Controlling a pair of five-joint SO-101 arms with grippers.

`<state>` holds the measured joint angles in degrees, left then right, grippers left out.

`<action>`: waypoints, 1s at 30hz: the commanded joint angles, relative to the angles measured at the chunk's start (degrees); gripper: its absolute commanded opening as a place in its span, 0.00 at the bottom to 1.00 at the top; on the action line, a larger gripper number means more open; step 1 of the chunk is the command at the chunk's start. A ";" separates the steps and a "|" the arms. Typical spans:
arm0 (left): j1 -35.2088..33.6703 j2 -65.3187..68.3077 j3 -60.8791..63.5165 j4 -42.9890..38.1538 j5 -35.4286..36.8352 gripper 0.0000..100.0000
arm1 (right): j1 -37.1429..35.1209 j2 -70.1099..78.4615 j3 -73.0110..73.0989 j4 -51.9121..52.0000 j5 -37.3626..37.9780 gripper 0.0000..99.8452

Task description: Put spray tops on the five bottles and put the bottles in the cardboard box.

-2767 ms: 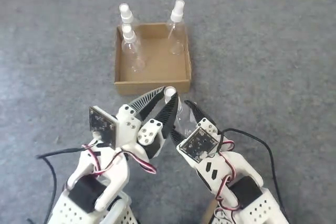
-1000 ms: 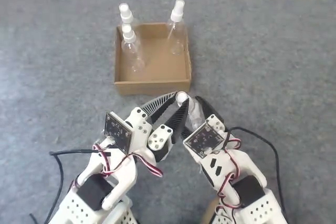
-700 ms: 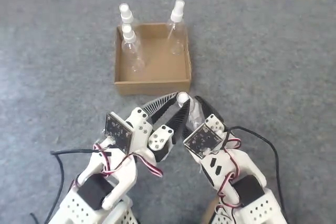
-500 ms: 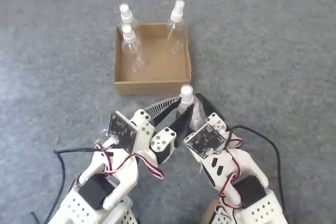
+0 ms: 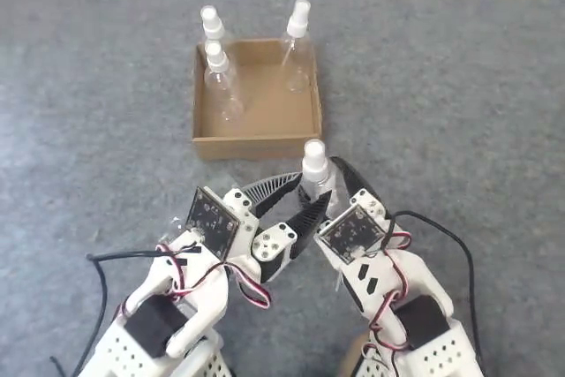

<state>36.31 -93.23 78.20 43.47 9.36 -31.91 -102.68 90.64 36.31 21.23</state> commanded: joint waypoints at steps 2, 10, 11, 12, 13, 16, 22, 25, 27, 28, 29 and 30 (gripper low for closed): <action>-0.26 -0.79 -3.91 0.35 -0.53 0.15 | 1.80 -1.45 -4.22 -0.31 -0.62 0.02; -4.48 -0.79 -6.29 0.44 -0.18 0.15 | 1.45 -1.45 -4.04 0.13 -0.62 0.02; -4.48 -0.79 -6.64 0.44 -0.18 0.15 | 1.45 -1.45 -4.04 0.13 -0.62 0.02; -4.40 -0.79 -6.81 0.44 -0.18 0.15 | 1.45 -1.45 -3.78 0.13 -0.44 0.02; -4.31 -0.79 -6.90 0.44 -0.18 0.15 | 1.36 -1.45 -3.52 0.13 -0.26 0.02; -4.22 -0.79 -6.81 0.18 -0.18 0.15 | -0.84 -1.45 -3.16 0.22 -0.09 0.02; -4.22 -0.70 -6.73 0.09 1.67 0.18 | -2.86 -1.45 -2.64 0.22 0.00 0.02; -4.22 -0.70 -6.73 0.09 3.16 0.18 | -2.86 -1.45 -2.64 0.22 0.00 0.02; -4.22 -0.70 -6.73 0.09 3.16 0.18 | -2.95 -1.45 -2.64 0.22 0.00 0.02; -4.22 -0.70 -6.64 -0.09 3.16 0.18 | -2.95 -1.45 -2.64 0.31 0.00 0.02; -4.22 -0.70 -6.46 -0.79 3.25 0.18 | -2.95 -1.45 -2.64 0.31 0.00 0.02; -4.22 -0.44 -6.20 -1.49 3.34 0.18 | -2.95 -1.45 -2.64 0.31 0.00 0.02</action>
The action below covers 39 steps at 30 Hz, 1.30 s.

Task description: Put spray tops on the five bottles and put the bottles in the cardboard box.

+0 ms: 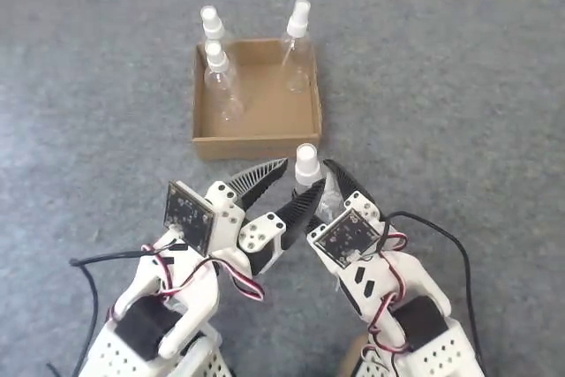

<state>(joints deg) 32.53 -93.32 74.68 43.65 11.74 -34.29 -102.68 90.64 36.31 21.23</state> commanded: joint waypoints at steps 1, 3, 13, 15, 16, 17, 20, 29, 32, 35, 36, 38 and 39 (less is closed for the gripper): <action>-0.44 -0.44 -1.89 -2.46 0.79 0.18 | -0.66 -1.45 -2.64 0.40 0.00 0.02; -0.44 -0.53 -0.31 -4.66 0.79 0.18 | -1.71 -1.45 -3.08 1.80 0.00 0.02; -0.44 -0.26 0.66 -5.71 0.70 0.16 | -1.89 -1.45 -4.04 2.59 -0.09 0.02; -0.44 -0.26 0.66 -5.80 0.70 0.13 | -1.80 -1.45 -4.13 2.51 -0.09 0.02; -0.44 -0.26 0.66 -5.80 0.70 0.12 | -1.63 -1.45 -4.13 2.42 -0.26 0.02; -0.44 -0.35 0.66 -5.80 0.70 0.12 | -1.54 -1.45 -4.13 2.33 -0.35 0.02; -0.35 -0.26 0.66 -5.80 0.70 0.12 | -0.92 -1.45 -4.22 2.15 -0.53 0.02; -0.35 -0.26 0.57 -5.63 0.70 0.11 | 1.71 -1.45 -5.63 2.33 -0.62 0.02; -0.35 -0.26 0.57 -5.63 0.70 0.11 | 1.89 -1.45 -5.63 2.24 -0.70 0.02; -0.44 -0.26 0.48 -5.54 0.70 0.11 | 1.89 -1.45 -5.80 2.24 -0.70 0.02; -0.44 -0.26 0.48 -5.54 0.62 0.10 | 1.89 -1.45 -6.15 2.59 -0.70 0.02; -0.35 -0.26 0.48 -5.54 -0.35 0.09 | 1.89 -1.45 -6.42 2.68 -1.49 0.02; -0.26 -0.44 0.48 -5.45 -1.05 0.09 | 1.89 -1.45 -6.42 2.68 -2.64 0.02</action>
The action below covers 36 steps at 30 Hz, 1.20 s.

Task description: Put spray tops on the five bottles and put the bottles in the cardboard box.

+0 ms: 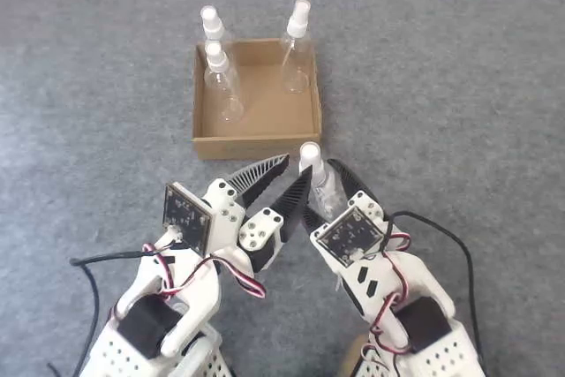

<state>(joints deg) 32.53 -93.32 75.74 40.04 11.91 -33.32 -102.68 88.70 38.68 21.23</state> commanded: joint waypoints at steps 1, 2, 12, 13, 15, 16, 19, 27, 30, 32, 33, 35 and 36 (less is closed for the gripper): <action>0.18 -0.53 -0.40 -1.85 -1.32 0.09 | 0.92 -1.45 -4.48 0.31 -3.34 0.02; 0.79 -0.53 -0.40 -1.85 -1.49 0.10 | 0.84 -1.45 -4.48 0.31 -3.60 0.02; 2.55 -0.26 -0.66 0.44 -1.14 0.20 | 0.31 -1.45 -6.07 3.56 -3.78 0.02; 2.55 -0.26 -0.66 0.35 -1.14 0.20 | 0.31 -1.45 -6.68 4.26 -3.78 0.02; 2.55 -0.26 -0.66 0.35 -1.14 0.20 | 0.31 -1.45 -7.30 5.41 -3.78 0.02; 2.55 -0.26 -0.66 0.35 -1.14 0.20 | 0.13 -1.45 -7.38 5.49 -3.78 0.02; 2.55 -0.26 -0.48 0.26 -1.14 0.20 | -1.71 -1.45 -7.38 5.93 -3.69 0.02; 2.55 -0.26 -0.48 0.26 -1.32 0.20 | -3.03 -1.45 -10.02 9.98 -0.62 0.02; 2.55 -0.26 -0.48 0.26 -1.32 0.20 | -3.03 -1.54 -10.20 10.24 -0.62 0.02; 2.46 -0.26 -0.48 0.26 -1.23 0.20 | -3.12 -1.54 -10.20 10.24 -0.62 0.02; 2.29 -0.26 -0.48 0.26 -1.23 0.20 | -3.21 -1.54 -10.20 10.24 -0.62 0.02; 1.05 -0.26 -0.57 0.18 -1.14 0.20 | -4.44 -1.54 -10.20 10.51 -0.18 0.02; 0.44 -0.26 -0.66 0.09 -1.14 0.20 | -5.05 -1.54 -10.37 11.21 -0.18 0.02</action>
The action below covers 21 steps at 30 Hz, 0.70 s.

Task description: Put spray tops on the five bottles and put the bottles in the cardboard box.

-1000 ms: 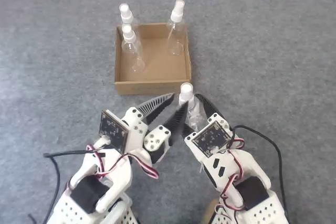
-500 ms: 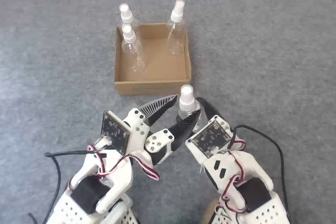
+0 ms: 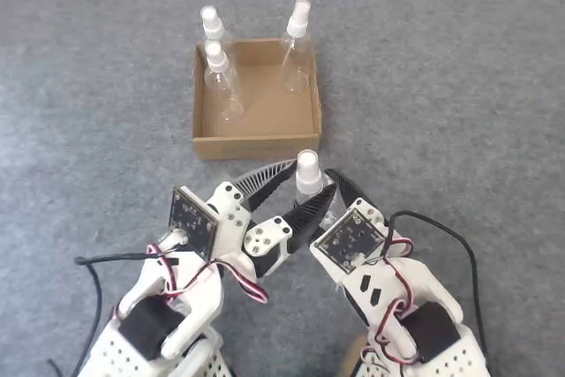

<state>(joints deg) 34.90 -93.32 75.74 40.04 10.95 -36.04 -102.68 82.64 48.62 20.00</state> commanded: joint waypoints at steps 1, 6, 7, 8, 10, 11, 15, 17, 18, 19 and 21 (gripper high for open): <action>-2.46 -0.26 -0.66 -0.35 -0.18 0.20 | -2.77 -1.54 -4.92 2.07 1.05 0.02; -2.55 -0.26 -0.40 -0.79 -0.18 0.20 | -3.74 -1.54 -6.68 4.35 1.05 0.02; -2.55 -0.26 -0.40 -0.79 -0.18 0.19 | -3.56 -1.54 -6.68 4.35 1.05 0.02; -2.55 -0.26 -0.40 -0.79 -0.18 0.19 | -3.56 -1.54 -6.68 4.26 1.05 0.02; -2.55 -0.26 -0.40 -0.79 -0.18 0.16 | -3.38 -1.54 -6.68 4.09 0.97 0.02; -2.55 -0.26 -0.40 -0.88 -0.26 0.14 | -3.38 -1.54 -6.68 4.09 0.97 0.02; -2.55 -0.26 -0.48 -0.88 -0.44 0.10 | -3.30 -1.54 -6.68 4.09 0.79 0.02; -2.55 -0.26 -0.57 -0.88 -0.44 0.10 | -3.30 -1.54 -6.68 4.00 0.70 0.02; -2.55 -0.26 -0.57 -0.88 -0.44 0.10 | -3.30 -1.54 -6.68 4.00 0.70 0.02; -2.55 -0.26 -0.57 -0.88 -0.44 0.10 | -3.30 -1.54 -6.68 3.91 0.70 0.02; -2.55 -0.35 -0.57 -0.79 -0.44 0.10 | -3.21 -1.54 -6.77 3.91 0.62 0.02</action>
<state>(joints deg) 32.79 -93.41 75.74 40.04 11.38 -39.38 -102.68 79.74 52.75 20.44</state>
